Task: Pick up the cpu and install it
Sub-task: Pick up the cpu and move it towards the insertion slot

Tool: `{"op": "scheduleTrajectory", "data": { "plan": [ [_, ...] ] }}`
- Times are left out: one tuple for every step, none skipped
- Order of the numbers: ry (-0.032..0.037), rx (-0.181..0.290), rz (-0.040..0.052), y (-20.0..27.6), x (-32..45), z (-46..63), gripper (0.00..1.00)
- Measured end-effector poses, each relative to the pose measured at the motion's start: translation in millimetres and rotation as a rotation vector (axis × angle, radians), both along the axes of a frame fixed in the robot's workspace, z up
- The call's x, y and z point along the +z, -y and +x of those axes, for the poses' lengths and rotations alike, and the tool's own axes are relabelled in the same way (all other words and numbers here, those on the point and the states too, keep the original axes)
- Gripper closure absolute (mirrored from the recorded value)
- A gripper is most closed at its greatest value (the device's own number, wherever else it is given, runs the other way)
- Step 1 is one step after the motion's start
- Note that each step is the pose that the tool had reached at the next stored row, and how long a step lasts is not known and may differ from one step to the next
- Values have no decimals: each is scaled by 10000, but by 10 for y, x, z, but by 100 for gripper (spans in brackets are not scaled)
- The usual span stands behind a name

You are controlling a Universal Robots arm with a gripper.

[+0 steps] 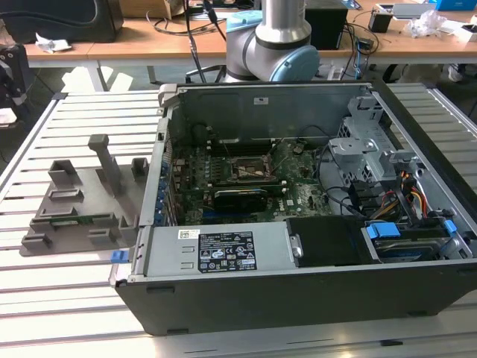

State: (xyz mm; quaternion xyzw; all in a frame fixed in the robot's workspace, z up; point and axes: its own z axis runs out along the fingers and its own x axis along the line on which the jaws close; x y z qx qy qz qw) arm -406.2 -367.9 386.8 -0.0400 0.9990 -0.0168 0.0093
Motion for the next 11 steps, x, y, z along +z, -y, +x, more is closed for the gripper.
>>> {"op": "scheduleTrajectory", "data": {
  "plan": [
    [0, 1, 0, 0, 32, 0, 45],
    [0, 0, 0, 0, 44, 0, 45],
    [0, 0, 0, 0, 57, 0, 45],
    [1, 0, 0, 0, 71, 0, 45],
    [0, 0, 0, 0, 83, 0, 45],
    [0, 0, 0, 0, 100, 0, 45],
    [1, 0, 0, 0, 113, 0, 45],
    [0, 1, 0, 0, 130, 0, 45],
    [0, 1, 0, 0, 144, 0, 45],
    [-1, 0, 0, 0, 164, 0, 45],
    [-1, 0, 0, 0, 179, 0, 45]
  ]
}}
